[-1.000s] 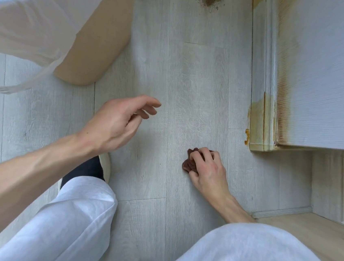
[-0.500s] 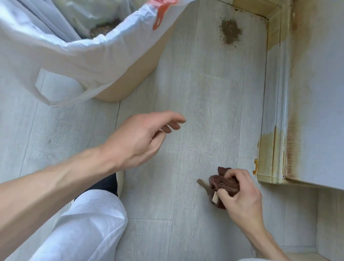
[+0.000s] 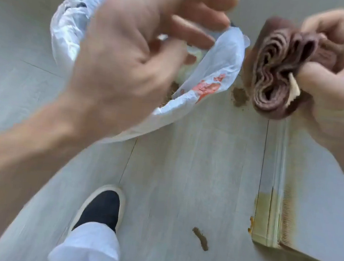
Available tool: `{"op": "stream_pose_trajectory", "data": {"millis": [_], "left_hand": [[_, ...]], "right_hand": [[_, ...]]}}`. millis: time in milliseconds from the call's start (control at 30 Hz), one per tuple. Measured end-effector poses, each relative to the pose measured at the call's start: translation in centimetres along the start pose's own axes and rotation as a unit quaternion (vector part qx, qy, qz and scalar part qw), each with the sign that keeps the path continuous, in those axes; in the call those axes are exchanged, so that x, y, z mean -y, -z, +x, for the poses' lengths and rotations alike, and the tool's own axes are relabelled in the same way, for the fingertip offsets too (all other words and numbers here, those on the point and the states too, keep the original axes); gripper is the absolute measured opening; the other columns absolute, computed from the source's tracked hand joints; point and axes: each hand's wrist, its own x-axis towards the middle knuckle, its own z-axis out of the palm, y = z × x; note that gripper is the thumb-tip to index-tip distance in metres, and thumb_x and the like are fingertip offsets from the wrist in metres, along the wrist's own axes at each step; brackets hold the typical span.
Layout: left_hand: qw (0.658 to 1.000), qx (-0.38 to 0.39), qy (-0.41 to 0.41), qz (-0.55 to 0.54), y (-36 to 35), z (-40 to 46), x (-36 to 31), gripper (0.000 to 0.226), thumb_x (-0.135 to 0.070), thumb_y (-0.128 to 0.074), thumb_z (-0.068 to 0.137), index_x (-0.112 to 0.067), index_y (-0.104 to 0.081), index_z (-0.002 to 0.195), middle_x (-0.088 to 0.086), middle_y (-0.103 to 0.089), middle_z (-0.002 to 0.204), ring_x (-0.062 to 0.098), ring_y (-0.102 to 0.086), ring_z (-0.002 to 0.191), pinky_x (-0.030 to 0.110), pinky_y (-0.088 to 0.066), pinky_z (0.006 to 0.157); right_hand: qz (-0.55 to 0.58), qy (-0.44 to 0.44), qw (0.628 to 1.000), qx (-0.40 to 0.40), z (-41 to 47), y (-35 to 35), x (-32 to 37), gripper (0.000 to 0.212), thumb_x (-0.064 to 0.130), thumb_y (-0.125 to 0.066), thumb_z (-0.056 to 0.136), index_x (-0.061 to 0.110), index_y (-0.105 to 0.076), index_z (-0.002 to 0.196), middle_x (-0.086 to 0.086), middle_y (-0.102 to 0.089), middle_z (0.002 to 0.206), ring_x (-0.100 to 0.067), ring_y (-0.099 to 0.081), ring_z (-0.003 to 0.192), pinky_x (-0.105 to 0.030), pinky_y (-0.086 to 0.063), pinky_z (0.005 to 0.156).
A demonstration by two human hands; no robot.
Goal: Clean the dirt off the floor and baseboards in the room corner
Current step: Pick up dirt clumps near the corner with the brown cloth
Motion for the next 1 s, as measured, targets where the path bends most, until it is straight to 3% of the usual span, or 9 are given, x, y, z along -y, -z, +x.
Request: {"op": "stream_pose_trajectory", "data": {"millis": [133, 233, 333, 433, 567, 633, 733, 867, 1000], "left_hand": [[0.984, -0.026, 0.112, 0.136, 5.9, 3.8, 3.3, 0.028, -0.044, -0.054, 0.098, -0.033, -0.070, 0.118, -0.015, -0.073, 0.115, 0.001, -0.069, 0.106, 0.026, -0.055, 0.095], [0.981, 0.011, 0.111, 0.161, 7.4, 5.4, 4.1, 0.032, -0.041, -0.059, 0.101, -0.040, -0.061, 0.133, -0.024, -0.065, 0.126, -0.011, -0.062, 0.111, 0.013, -0.050, 0.096], [0.983, 0.026, 0.111, 0.142, 6.8, 6.1, 4.3, 0.038, -0.037, -0.065, 0.099, -0.038, -0.059, 0.136, -0.022, -0.064, 0.128, -0.006, -0.064, 0.109, 0.023, -0.054, 0.097], [0.978, 0.018, 0.118, 0.170, 6.8, 6.6, 4.6, 0.042, -0.045, -0.071, 0.093, -0.042, -0.060, 0.133, -0.022, -0.067, 0.121, 0.001, -0.067, 0.104, 0.034, -0.055, 0.098], [0.975, -0.006, 0.148, 0.166, 6.8, 6.8, 5.0, 0.037, -0.046, -0.077, 0.088, -0.039, -0.067, 0.123, -0.014, -0.068, 0.115, 0.003, -0.070, 0.082, 0.029, -0.061, 0.079], [0.973, -0.010, 0.165, 0.159, 6.7, 6.7, 5.1, 0.033, -0.042, -0.078, 0.090, -0.038, -0.068, 0.121, -0.011, -0.069, 0.112, 0.003, -0.071, 0.071, 0.022, -0.060, 0.067], [0.969, -0.005, 0.181, 0.168, 6.6, 6.5, 5.0, 0.031, -0.042, -0.076, 0.091, -0.039, -0.068, 0.121, -0.010, -0.070, 0.111, 0.006, -0.073, 0.069, 0.026, -0.061, 0.068], [0.955, -0.016, 0.158, 0.251, 6.5, 6.2, 5.1, 0.036, -0.044, -0.068, 0.096, -0.041, -0.063, 0.132, -0.015, -0.067, 0.124, 0.007, -0.069, 0.102, 0.031, -0.053, 0.095], [0.950, -0.023, 0.075, 0.302, 5.4, 5.4, 4.6, 0.052, -0.013, -0.049, 0.096, -0.020, -0.054, 0.147, -0.001, -0.055, 0.150, 0.015, -0.052, 0.135, 0.018, -0.033, 0.114]], "right_hand": [[0.052, -0.037, 0.985, 0.159, 7.9, -3.6, -0.1, 0.039, -0.002, -0.055, 0.077, -0.025, -0.048, 0.107, -0.020, -0.048, 0.104, -0.032, -0.051, 0.096, -0.046, -0.046, 0.082], [0.060, -0.088, 0.966, 0.234, 10.6, -5.2, -1.0, 0.041, -0.003, -0.055, 0.078, -0.015, -0.050, 0.117, -0.021, -0.045, 0.109, -0.034, -0.049, 0.098, -0.052, -0.051, 0.096], [0.119, -0.126, 0.950, 0.261, 11.5, -6.2, -1.9, 0.050, -0.007, -0.043, 0.083, -0.002, -0.049, 0.133, -0.022, -0.049, 0.120, -0.043, -0.050, 0.109, -0.071, -0.045, 0.103], [0.178, -0.203, 0.925, 0.266, 12.0, -7.1, -2.7, 0.040, 0.004, -0.037, 0.092, 0.006, -0.048, 0.131, -0.018, -0.049, 0.127, -0.038, -0.050, 0.115, -0.064, -0.042, 0.108], [0.250, -0.301, 0.882, 0.263, 12.0, -7.4, -2.8, 0.031, 0.028, -0.035, 0.094, 0.008, -0.049, 0.113, -0.015, -0.050, 0.118, -0.033, -0.049, 0.108, -0.050, -0.046, 0.091], [0.248, -0.299, 0.889, 0.243, 11.6, -7.2, -2.6, 0.049, 0.043, -0.036, 0.099, 0.005, -0.062, 0.115, -0.016, -0.061, 0.123, -0.037, -0.059, 0.117, -0.052, -0.050, 0.095], [0.201, -0.259, 0.915, 0.233, 10.8, -7.1, -1.9, 0.060, 0.049, -0.031, 0.106, 0.016, -0.080, 0.100, -0.007, -0.074, 0.115, -0.027, -0.070, 0.106, -0.046, -0.058, 0.088], [0.120, -0.274, 0.932, 0.207, 11.1, -7.2, -1.8, 0.044, 0.032, -0.051, 0.100, 0.001, -0.059, 0.131, -0.018, -0.065, 0.127, -0.032, -0.063, 0.110, -0.057, -0.050, 0.101], [0.150, -0.290, 0.933, 0.151, 11.2, -7.3, -1.3, 0.026, 0.028, -0.041, 0.100, 0.009, -0.053, 0.112, -0.013, -0.061, 0.110, -0.030, -0.062, 0.095, -0.055, -0.056, 0.085]]}}
